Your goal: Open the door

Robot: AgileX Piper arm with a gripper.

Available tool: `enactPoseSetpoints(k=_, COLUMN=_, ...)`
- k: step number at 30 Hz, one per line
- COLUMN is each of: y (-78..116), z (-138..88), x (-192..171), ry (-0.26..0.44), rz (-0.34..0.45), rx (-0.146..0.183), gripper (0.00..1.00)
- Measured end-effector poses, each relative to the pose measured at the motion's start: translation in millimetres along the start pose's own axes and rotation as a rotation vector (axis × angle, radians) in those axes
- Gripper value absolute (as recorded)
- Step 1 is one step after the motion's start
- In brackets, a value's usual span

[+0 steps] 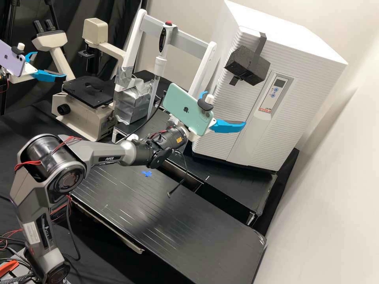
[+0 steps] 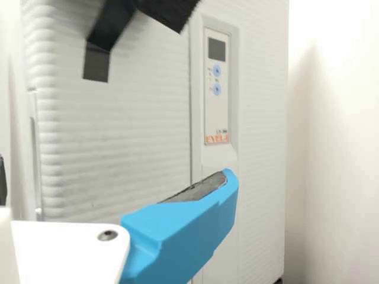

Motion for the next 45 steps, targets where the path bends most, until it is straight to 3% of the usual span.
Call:
enactPoseSetpoints(k=5, y=0.0, z=-6.1, x=3.0, ry=-0.003, rz=-0.003, rx=-0.02, gripper=1.0)
enactPoseSetpoints(k=12, y=1.1, z=-8.6, x=5.4, ry=-0.077, rz=0.017, rx=0.006, gripper=1.0)
enactPoseSetpoints(k=25, y=1.0, z=-10.2, x=4.8, ry=-0.092, rz=0.008, rx=-0.021, gripper=1.0)
enactPoseSetpoints(k=26, y=1.0, z=-10.2, x=4.8, ry=-0.092, rz=0.008, rx=-0.021, gripper=0.0)
enactPoseSetpoints(k=45, y=0.6, z=-10.6, x=4.8, ry=-0.091, rz=0.007, rx=-0.02, gripper=0.0)
